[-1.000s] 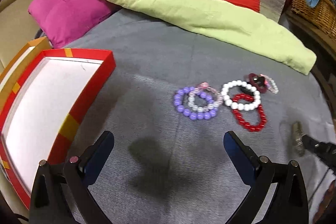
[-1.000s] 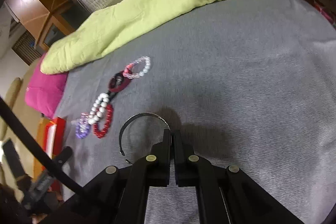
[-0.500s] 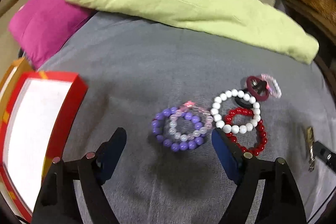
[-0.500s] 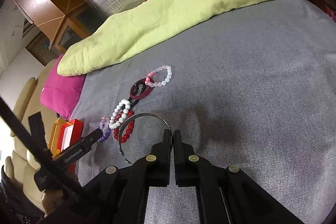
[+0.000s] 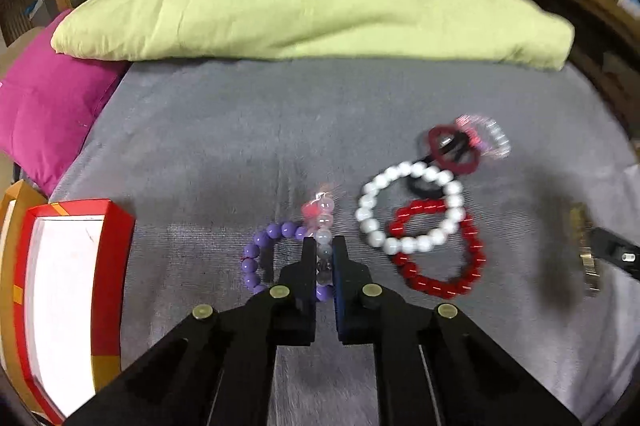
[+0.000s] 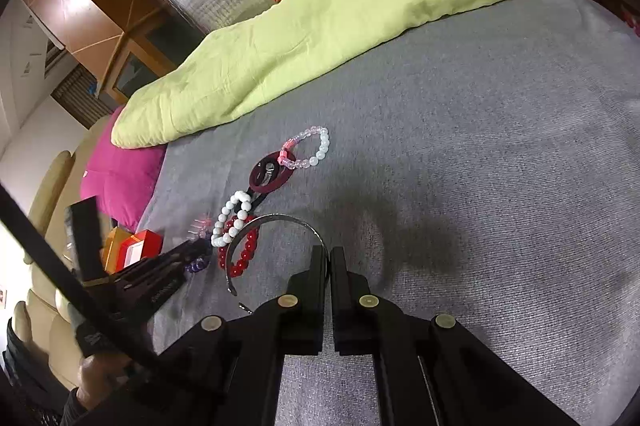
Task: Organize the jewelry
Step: 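Grasp the pale pink crystal bracelet with the left tool while the right tool holds the bangle, then carry both held bracelets over the red-rimmed white box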
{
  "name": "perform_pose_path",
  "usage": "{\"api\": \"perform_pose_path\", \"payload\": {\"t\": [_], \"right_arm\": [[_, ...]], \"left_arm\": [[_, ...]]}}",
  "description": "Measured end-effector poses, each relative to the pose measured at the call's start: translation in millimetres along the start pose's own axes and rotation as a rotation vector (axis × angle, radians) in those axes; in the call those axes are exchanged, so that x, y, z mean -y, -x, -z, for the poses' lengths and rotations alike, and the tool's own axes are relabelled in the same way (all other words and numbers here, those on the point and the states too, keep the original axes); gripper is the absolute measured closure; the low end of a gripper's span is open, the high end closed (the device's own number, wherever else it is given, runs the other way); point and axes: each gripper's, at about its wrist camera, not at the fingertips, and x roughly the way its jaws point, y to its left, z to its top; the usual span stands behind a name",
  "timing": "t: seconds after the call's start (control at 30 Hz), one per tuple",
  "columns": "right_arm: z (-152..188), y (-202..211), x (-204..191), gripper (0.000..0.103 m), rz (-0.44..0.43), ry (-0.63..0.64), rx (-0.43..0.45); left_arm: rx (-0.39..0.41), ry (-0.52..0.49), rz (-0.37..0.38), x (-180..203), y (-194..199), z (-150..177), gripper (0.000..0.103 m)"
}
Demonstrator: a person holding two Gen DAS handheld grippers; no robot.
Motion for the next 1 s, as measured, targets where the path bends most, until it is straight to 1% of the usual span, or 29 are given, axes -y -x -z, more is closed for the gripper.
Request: {"api": "perform_pose_path", "payload": {"t": [0.07,0.13,0.2,0.27,0.33,0.43,0.47,0.5,0.57,0.63,0.83,1.0], "right_arm": [[0.1,0.8,-0.7,0.100,-0.002,0.003,0.003],[0.3,2.1,-1.3,0.100,-0.005,0.005,0.006],[0.5,3.0,-1.5,0.100,-0.005,0.005,0.008],[0.8,4.1,-1.6,0.100,-0.006,0.005,0.011],[1.1,4.6,-2.7,0.100,-0.006,0.010,0.012],[2.1,3.8,-4.3,0.100,-0.005,0.016,0.010],[2.6,3.6,-5.0,0.100,-0.004,0.019,0.008],[3.3,3.7,-6.0,0.100,-0.001,0.023,0.008],[3.8,3.4,-6.7,0.100,0.003,0.027,0.008],[4.0,3.3,-5.9,0.100,0.002,0.024,0.007],[4.6,4.0,-9.2,0.100,-0.003,0.041,0.009],[8.5,0.9,-14.8,0.100,0.025,0.078,0.001]], "left_arm": [[0.038,0.002,0.022,-2.7,15.2,4.7,0.095],[0.059,0.012,0.045,-6.0,23.4,7.8,0.095],[0.078,0.040,0.077,-13.5,35.1,15.0,0.095],[0.107,0.078,0.085,-23.2,47.0,23.1,0.095],[0.113,0.116,0.103,-32.2,55.0,29.8,0.095],[0.100,0.144,0.171,-39.4,55.6,40.6,0.095],[0.098,0.151,0.204,-40.2,56.7,42.1,0.095],[0.112,0.153,0.217,-39.8,59.5,41.6,0.095],[0.150,0.141,0.212,-35.4,69.8,40.1,0.095],[0.145,0.154,0.222,-36.0,70.7,40.9,0.095],[0.145,0.138,0.109,-28.7,64.7,62.3,0.095],[0.191,0.106,0.065,-21.2,66.2,66.5,0.095]]}}
